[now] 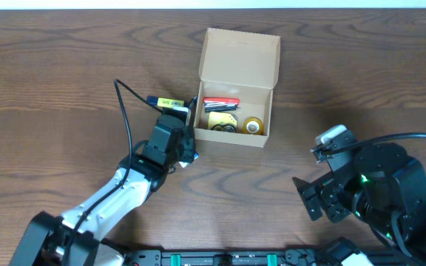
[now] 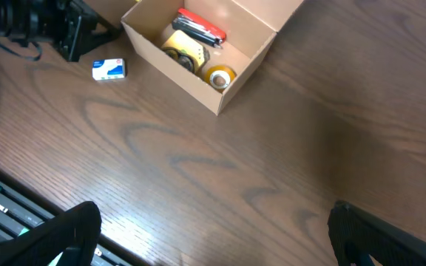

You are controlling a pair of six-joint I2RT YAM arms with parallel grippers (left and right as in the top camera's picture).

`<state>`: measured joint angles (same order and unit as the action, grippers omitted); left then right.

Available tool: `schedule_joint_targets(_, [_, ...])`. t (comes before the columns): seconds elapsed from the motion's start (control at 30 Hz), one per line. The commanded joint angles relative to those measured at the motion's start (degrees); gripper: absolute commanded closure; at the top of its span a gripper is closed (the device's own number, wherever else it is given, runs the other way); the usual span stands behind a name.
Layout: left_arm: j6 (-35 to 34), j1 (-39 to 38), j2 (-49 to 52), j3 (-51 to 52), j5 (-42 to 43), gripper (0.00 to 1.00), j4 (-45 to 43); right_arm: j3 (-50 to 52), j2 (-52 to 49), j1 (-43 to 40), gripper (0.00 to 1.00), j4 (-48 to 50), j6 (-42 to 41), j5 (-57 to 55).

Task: Pack container
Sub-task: 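Lower the left gripper and align it with the staples box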

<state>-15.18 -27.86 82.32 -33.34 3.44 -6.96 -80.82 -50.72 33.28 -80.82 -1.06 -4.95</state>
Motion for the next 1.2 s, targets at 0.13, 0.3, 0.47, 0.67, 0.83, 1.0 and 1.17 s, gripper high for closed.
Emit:
schedule_joint_targets(0.13, [-4.6,0.1,6.8,-0.1,1.1,0.94,-9.5,0.0,0.1,-1.0,0.01,0.0,-0.8,-0.6])
schedule_joint_targets(0.3, [-6.3,0.1,9.6,-0.1,4.3,0.94,-16.8,0.0,0.1,-1.0,0.01,0.0,-0.8,-0.6])
schedule_joint_targets(0.47, [-7.2,0.1,10.2,-0.2,5.7,0.94,-20.9,0.0,0.1,-1.0,0.01,0.0,-0.8,-0.6])
schedule_joint_targets(0.67, [-7.1,0.1,10.3,-0.3,7.6,0.94,-24.0,0.0,0.1,-1.0,0.01,0.0,-0.8,-0.6])
schedule_joint_targets(0.83, [-5.4,0.1,10.3,-0.3,8.3,0.94,-22.8,0.0,0.1,-1.0,0.01,0.0,-0.8,-0.6])
schedule_joint_targets(1.0, [1.4,0.6,8.8,-0.4,9.7,0.94,-16.1,0.0,0.1,-1.0,0.01,0.0,-0.8,-0.6])
schedule_joint_targets(1.17, [9.0,1.0,1.8,-0.4,8.3,0.93,-8.2,0.0,0.1,-1.0,0.01,0.0,-0.8,-0.6])
